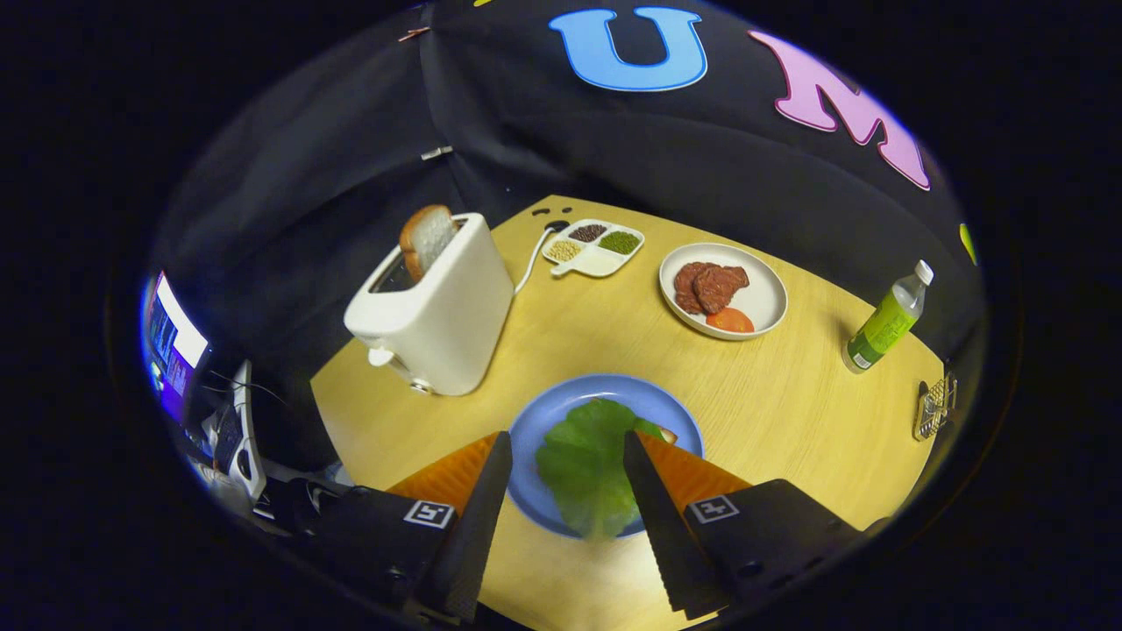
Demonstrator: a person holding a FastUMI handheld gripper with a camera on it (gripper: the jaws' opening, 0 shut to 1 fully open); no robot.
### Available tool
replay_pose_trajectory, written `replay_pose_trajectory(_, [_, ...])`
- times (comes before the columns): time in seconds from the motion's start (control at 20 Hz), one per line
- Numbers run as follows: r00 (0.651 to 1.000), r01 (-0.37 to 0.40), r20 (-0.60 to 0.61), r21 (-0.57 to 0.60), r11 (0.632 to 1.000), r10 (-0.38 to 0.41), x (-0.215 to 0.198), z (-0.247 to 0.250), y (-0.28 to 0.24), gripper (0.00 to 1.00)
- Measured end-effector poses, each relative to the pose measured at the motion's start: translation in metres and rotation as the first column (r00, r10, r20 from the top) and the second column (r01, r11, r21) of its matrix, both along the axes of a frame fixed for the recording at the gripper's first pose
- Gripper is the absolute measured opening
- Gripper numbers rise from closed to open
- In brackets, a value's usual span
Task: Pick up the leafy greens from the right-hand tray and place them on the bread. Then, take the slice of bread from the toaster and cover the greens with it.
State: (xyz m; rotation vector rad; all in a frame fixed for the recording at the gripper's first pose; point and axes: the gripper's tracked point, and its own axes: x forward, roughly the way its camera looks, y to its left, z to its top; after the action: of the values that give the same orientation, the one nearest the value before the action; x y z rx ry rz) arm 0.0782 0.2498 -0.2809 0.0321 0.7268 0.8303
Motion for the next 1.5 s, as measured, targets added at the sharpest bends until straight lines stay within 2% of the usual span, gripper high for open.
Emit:
replay_pose_trajectory(0.4, [0.989, -0.052, 0.141, 0.132, 0.990, 0.033, -0.006, 0.112, 0.063, 0.81])
replay_pose_trajectory(0.65, [0.987, -0.070, 0.153, 0.164, 0.984, 0.044, 0.001, 0.139, 0.117, 0.81])
replay_pose_trajectory(1.0, [0.992, -0.069, 0.111, 0.129, 0.989, 0.055, 0.022, 0.128, 0.193, 0.81])
replay_pose_trajectory(1.25, [0.997, -0.006, 0.081, 0.040, 0.999, 0.003, 0.054, 0.096, 0.230, 0.76])
replay_pose_trajectory(1.5, [0.999, 0.015, 0.049, -0.030, 0.999, -0.014, 0.071, 0.073, 0.253, 0.74])
